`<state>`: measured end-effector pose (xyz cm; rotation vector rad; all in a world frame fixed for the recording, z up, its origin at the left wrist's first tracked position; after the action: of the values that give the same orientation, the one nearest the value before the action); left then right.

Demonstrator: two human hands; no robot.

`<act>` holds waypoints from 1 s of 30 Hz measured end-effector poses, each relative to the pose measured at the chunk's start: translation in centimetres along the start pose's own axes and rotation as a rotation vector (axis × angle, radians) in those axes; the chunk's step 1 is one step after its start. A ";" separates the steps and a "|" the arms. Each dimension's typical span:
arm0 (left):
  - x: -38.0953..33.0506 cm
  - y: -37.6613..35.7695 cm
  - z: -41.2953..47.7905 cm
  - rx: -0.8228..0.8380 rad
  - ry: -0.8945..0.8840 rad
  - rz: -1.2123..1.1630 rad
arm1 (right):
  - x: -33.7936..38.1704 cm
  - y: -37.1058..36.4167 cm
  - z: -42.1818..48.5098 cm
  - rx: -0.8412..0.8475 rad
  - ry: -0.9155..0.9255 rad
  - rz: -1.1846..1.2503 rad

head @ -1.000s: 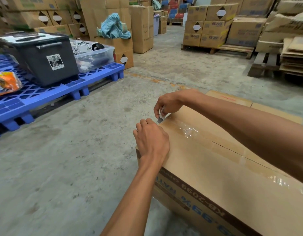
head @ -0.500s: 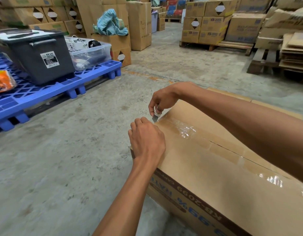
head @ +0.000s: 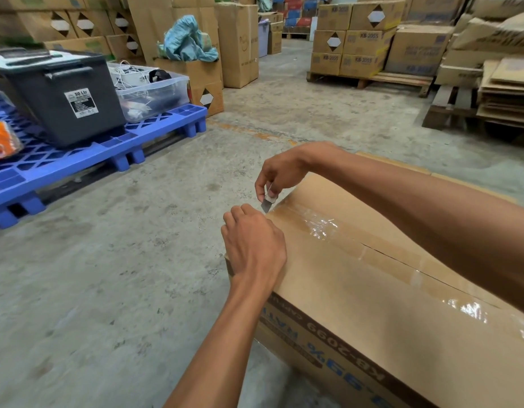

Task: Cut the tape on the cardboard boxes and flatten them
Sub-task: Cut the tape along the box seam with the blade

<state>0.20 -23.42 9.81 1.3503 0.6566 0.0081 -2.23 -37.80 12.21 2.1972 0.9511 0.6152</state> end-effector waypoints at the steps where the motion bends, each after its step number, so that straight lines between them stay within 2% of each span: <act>1: 0.0 0.0 0.0 -0.001 -0.001 -0.002 | 0.1 0.0 0.0 0.008 -0.001 -0.001; 16: 0.3 -0.1 0.1 -0.021 -0.008 -0.022 | 0.5 -0.5 -0.1 0.097 -0.016 0.023; 20: 0.3 -0.2 0.2 -0.005 -0.028 -0.026 | 1.4 -0.1 -0.3 0.103 -0.048 -0.109; 25: 0.4 -0.4 0.2 0.018 -0.046 -0.001 | 1.7 1.1 -0.5 -0.040 -0.168 -0.418; 30: 0.3 -0.7 0.3 0.075 -0.082 0.001 | 1.3 0.8 -0.9 -0.106 -0.116 -0.444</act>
<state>0.30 -23.77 9.10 1.4158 0.5918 -0.0711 -1.65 -36.83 13.60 1.8231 1.2607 0.3159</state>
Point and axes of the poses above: each hand's wrist, its own z-axis towards the middle knuckle, its own y-axis out of the back of the hand, x = y × z, the point moved 8 cm from there along z, towards the middle knuckle, and after that the axes turned 13 degrees about x, right-handed, at the moved point
